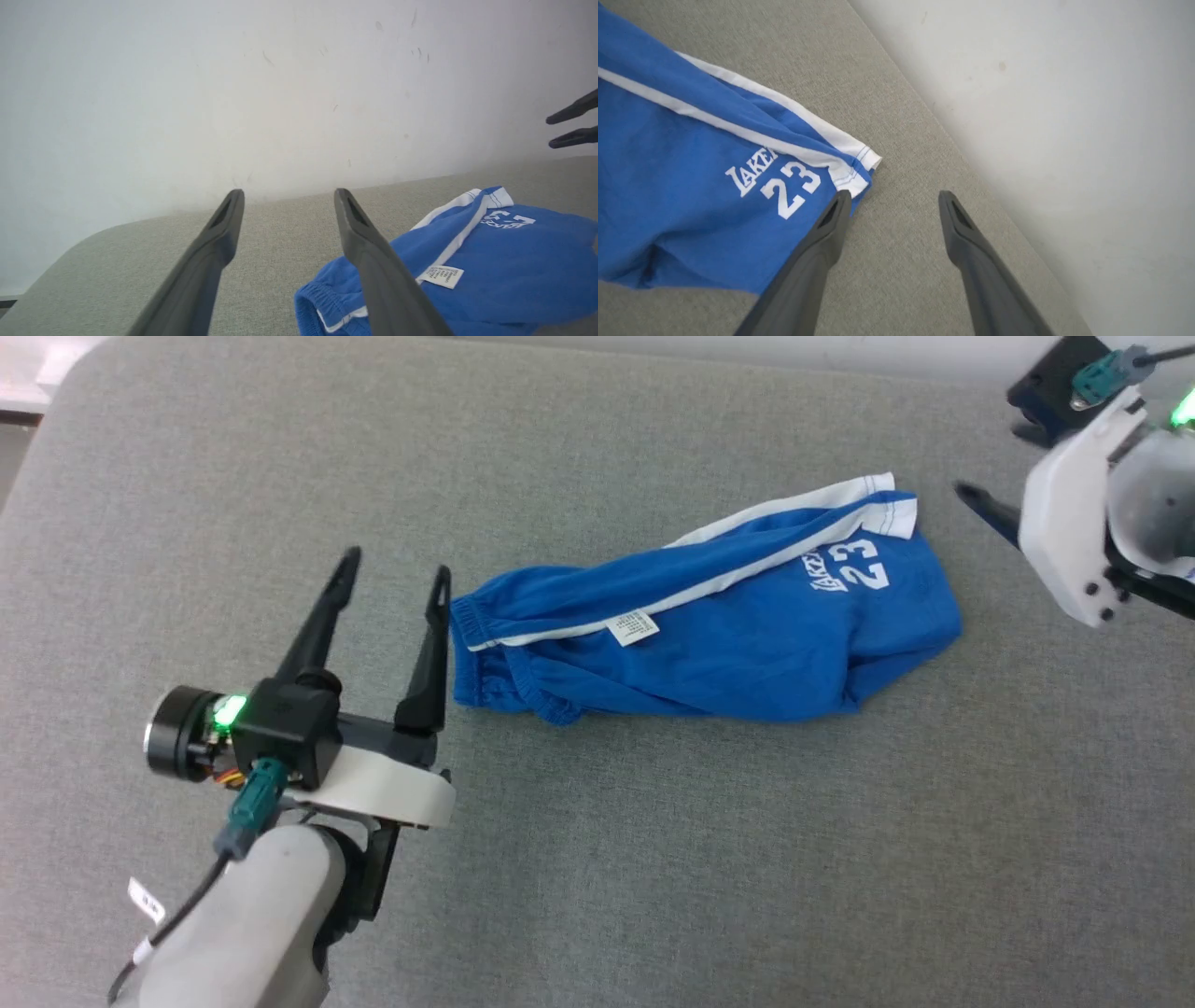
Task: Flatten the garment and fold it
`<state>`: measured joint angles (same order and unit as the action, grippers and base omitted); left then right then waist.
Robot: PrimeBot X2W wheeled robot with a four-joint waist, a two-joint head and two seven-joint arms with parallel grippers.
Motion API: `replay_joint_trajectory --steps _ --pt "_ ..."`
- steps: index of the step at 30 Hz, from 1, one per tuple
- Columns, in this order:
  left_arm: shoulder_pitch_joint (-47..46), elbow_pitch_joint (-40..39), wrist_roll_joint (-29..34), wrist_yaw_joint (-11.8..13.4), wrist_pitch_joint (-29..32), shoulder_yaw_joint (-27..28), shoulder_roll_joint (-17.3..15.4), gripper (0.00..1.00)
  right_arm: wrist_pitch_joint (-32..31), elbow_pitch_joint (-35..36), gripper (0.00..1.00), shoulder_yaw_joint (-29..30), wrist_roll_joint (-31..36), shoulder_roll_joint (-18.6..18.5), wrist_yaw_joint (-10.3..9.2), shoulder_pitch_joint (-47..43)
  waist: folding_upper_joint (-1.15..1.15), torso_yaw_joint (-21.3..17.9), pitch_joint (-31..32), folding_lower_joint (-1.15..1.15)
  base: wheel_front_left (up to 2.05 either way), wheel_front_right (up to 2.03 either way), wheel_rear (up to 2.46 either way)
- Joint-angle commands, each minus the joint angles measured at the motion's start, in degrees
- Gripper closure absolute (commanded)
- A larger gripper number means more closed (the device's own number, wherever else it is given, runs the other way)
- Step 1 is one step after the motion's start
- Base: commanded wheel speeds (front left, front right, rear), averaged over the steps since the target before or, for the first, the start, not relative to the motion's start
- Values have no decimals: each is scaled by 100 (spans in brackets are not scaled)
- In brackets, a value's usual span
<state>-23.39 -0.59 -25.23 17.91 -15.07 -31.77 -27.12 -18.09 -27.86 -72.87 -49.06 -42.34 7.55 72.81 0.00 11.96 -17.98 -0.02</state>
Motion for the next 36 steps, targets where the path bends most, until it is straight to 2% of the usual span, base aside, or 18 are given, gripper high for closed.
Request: replay_joint_trajectory --steps 1,5,9,13,18,22,23,24,27,33,36 --pt "102 -42 141 84 8 74 45 0 -196 71 0 -32 -113 -43 -6 44 0 33 38 2 0 0 0" --pt "354 -273 702 427 8 379 349 0 -1386 384 0 -43 -543 -244 -6 29 0 136 -23 2 0 0 0" --pt "570 -325 1032 519 7 660 692 0 -1940 377 0 -46 -775 -228 -6 -128 0 242 -130 2 0 0 0" --pt "681 -227 1218 397 7 901 1039 0 -2003 -5 0 -46 -1019 -94 -6 -408 0 382 -259 2 0 0 0" --pt "692 -44 1396 81 7 1164 1388 0 -1773 -491 0 13 -1331 121 -6 -816 0 519 -381 2 0 0 0" --pt "695 75 1493 -150 7 1408 1590 0 -1695 -562 0 -12 -1334 247 -6 -1091 0 534 -388 2 0 0 0" --pt "696 118 1509 -216 7 1471 1612 0 -1673 -556 9 -17 -1325 269 -6 -1129 0 518 -365 2 0 0 0" --pt "691 156 1517 -290 7 1539 1627 0 -1612 -547 100 -20 -1321 290 -6 -1153 0 496 -335 2 0 0 0" --pt "667 336 1445 -568 7 1798 1588 0 -1347 -568 100 -23 -1319 302 -6 -1145 0 431 -197 2 0 0 0" --pt "484 839 1341 -1227 33 1966 1183 0 -602 -422 100 -28 -1289 271 -6 -1092 0 317 198 2 0 0 0" --pt "231 1052 1280 -1633 421 1854 892 0 -315 -278 100 -33 -1288 189 -6 -1131 0 286 379 2 0 0 0"
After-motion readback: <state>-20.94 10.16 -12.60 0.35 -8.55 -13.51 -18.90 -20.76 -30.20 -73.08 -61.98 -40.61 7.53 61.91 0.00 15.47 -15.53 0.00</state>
